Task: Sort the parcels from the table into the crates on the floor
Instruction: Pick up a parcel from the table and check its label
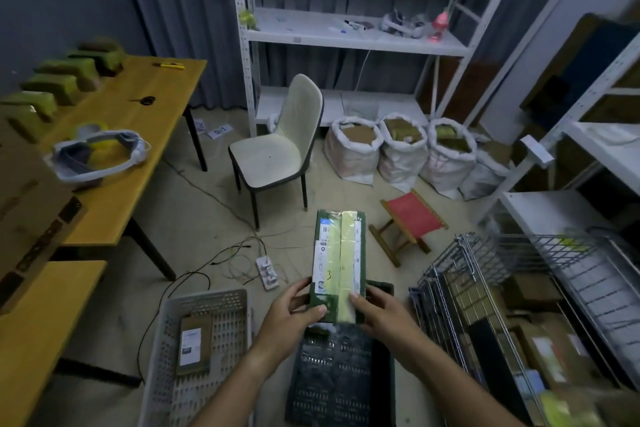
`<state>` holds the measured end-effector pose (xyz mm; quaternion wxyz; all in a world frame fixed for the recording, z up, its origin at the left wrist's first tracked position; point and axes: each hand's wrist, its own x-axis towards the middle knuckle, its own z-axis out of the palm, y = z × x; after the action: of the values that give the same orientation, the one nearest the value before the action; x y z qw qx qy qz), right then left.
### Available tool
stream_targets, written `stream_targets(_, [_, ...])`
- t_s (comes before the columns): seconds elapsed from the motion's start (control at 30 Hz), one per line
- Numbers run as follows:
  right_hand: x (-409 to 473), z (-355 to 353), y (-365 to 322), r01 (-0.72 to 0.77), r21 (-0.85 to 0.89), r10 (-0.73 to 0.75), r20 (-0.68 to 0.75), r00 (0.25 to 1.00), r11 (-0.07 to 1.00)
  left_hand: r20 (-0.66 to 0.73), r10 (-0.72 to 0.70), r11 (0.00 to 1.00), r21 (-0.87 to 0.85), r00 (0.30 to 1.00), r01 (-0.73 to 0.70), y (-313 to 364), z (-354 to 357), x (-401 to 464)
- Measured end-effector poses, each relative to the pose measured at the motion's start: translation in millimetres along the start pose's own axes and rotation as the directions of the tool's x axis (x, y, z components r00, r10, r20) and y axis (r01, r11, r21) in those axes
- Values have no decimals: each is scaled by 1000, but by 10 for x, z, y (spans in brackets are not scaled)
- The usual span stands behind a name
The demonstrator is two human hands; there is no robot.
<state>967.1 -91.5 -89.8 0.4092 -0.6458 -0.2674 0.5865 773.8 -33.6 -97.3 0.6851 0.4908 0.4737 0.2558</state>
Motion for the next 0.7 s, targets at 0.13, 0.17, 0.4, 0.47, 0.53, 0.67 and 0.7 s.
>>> stream_targets(0.13, [460, -136, 457, -71, -2, 71, 3, 997, 997, 33, -100, 995, 3, 994, 100, -503, -8, 462])
stream_targets(0.17, [590, -177, 607, -96, 5, 96, -2, 995, 995, 37, -130, 992, 12, 991, 129, -660, -8, 570])
stream_targets(0.4, [1509, -363, 1588, -257, -20, 257, 29, 966, 966, 34, -291, 957, 19, 956, 291, -1911, 24, 1344])
stream_targets(0.47, [1827, -420, 1934, -309, -28, 309, 21, 951, 951, 13, -336, 942, 18, 942, 336, -2320, 46, 1560])
stream_targets(0.53, [2172, -465, 2313, -313, -32, 314, 27, 949, 949, 3, -364, 930, 51, 931, 363, -2693, 45, 1772])
stream_targets(0.67, [2780, -551, 3113, -335, -16, 335, 15, 942, 942, 9, -395, 903, 186, 919, 387, -3376, 45, 2247])
stream_targets(0.7, [2910, -569, 3333, -333, 3, 333, 18, 943, 943, 5, -398, 890, 246, 918, 384, -3533, 28, 2377])
